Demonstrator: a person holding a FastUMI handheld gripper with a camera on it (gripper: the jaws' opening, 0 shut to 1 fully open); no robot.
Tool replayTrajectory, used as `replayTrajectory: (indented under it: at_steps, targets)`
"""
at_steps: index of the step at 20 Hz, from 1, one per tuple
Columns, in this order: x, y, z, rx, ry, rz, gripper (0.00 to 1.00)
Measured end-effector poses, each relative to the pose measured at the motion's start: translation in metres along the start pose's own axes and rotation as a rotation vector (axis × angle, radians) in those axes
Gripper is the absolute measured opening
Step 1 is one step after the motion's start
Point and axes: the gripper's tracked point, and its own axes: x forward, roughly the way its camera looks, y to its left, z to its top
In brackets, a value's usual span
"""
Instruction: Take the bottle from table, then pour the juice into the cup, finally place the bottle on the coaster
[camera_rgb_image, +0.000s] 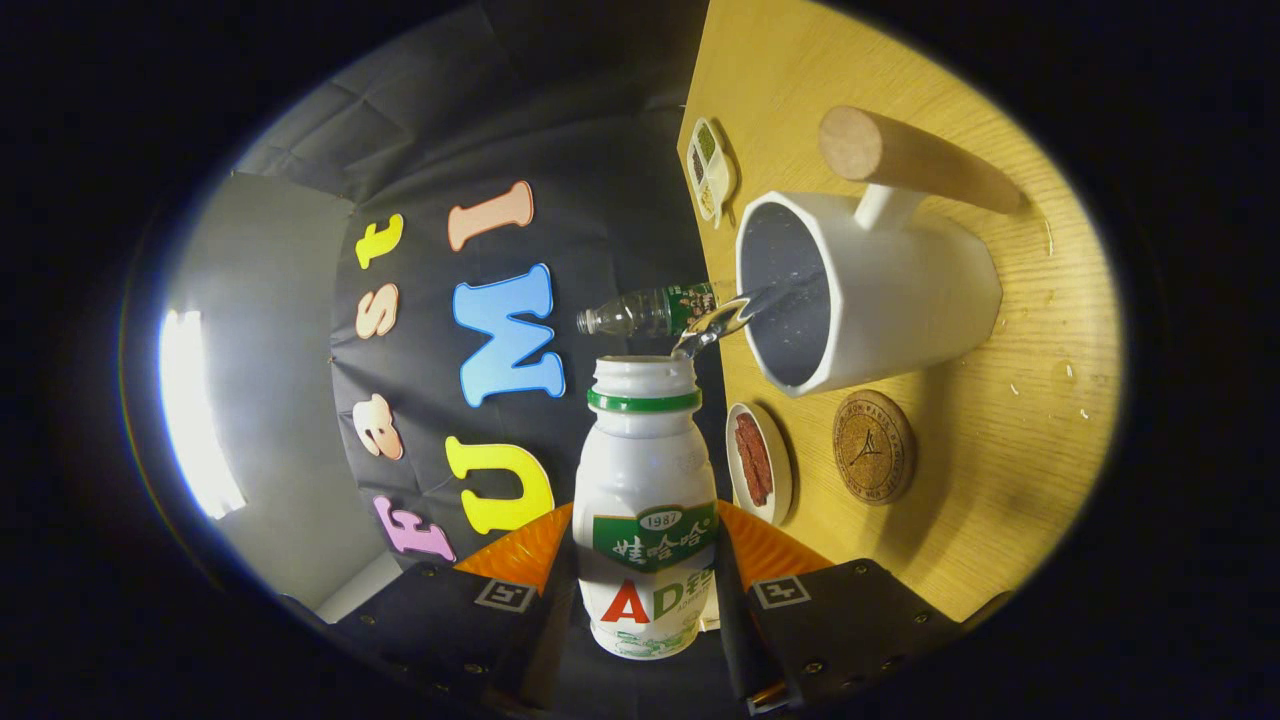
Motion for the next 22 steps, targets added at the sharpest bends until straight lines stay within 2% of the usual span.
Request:
replayTrajectory:
  at_steps: [14,22]
  targets:
    - [-0.0009,0.0017,0.0010,0.076,-0.016,0.019,0.64]
    - [-0.0006,0.0050,0.0017,0.166,-0.033,0.055,0.64]
